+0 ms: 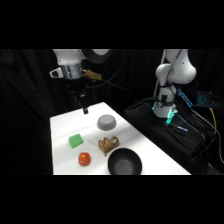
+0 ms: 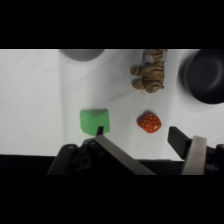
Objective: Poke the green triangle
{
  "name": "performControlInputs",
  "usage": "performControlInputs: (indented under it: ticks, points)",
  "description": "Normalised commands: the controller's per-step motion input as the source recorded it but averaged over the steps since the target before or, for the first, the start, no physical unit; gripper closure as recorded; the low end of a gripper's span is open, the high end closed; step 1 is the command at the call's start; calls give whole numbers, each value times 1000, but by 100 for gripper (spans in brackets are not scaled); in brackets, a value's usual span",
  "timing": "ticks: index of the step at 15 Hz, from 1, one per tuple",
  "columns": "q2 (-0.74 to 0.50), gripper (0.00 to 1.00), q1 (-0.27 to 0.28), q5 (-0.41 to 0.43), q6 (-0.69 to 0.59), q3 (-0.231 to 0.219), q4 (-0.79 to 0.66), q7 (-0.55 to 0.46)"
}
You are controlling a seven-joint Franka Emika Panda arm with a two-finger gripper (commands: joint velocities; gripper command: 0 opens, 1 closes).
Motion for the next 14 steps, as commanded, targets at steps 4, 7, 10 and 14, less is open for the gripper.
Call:
performControlInputs:
  ticks: [4,7,10,14]
  points:
    - [414,37,-83,77,-352,13,768,-112]
    - [348,75,-67,97,-205,46,559,-134]
    - [327,100,-91,111,-144,48,457,-127]
    - [326,99,-142,158,-19,69,341,-178]
